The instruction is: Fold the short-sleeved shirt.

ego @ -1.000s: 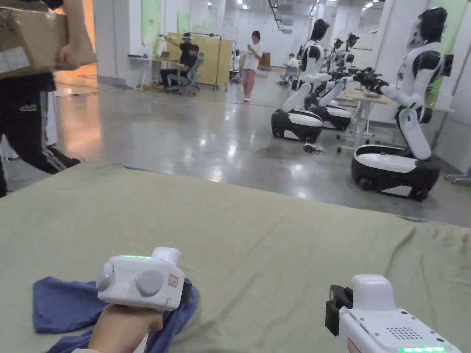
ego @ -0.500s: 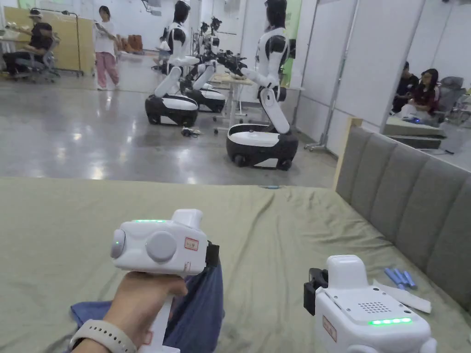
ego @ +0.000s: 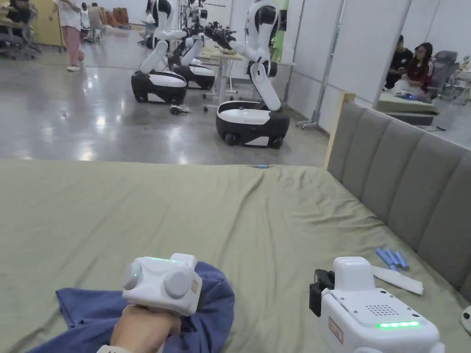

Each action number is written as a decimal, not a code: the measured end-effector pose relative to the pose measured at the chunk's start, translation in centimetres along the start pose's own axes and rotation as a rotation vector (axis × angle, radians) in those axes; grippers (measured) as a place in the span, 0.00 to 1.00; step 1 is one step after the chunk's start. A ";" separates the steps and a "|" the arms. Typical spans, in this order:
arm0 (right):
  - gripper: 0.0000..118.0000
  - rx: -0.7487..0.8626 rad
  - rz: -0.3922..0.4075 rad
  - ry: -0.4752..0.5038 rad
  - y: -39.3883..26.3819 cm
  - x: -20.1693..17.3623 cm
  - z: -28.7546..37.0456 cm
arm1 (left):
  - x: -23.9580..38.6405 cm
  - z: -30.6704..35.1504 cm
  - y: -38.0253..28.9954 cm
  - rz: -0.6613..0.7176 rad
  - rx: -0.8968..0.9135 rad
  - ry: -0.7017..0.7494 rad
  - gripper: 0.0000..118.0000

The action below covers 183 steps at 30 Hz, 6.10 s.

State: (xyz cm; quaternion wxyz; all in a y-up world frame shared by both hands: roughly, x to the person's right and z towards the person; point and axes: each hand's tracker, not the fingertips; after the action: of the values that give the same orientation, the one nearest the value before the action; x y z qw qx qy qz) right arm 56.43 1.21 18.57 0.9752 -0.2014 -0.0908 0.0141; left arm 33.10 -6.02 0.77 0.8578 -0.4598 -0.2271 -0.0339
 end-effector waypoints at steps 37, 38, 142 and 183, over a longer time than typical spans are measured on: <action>0.00 -0.062 0.072 0.208 -2.1 -12.0 0.2 | -26.0 10.5 -15.8 0.346 -0.066 0.252 0.75; 0.00 -0.064 0.077 0.202 -2.0 -11.8 0.0 | -25.6 9.8 -15.8 0.317 -0.092 0.249 0.75; 0.02 -0.231 -0.089 0.151 12.5 3.5 -3.4 | -25.1 31.1 -9.5 0.144 0.383 0.420 0.04; 0.02 -0.116 0.235 0.360 -2.7 -16.7 3.1 | -22.9 28.0 -33.4 0.154 0.256 0.460 0.44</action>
State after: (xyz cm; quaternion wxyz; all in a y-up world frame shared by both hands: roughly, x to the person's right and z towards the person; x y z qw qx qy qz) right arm 39.41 -1.14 19.60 0.9541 -0.2656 0.1082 0.0861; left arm -6.33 -6.18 30.20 0.9380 -0.3439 0.0068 -0.0433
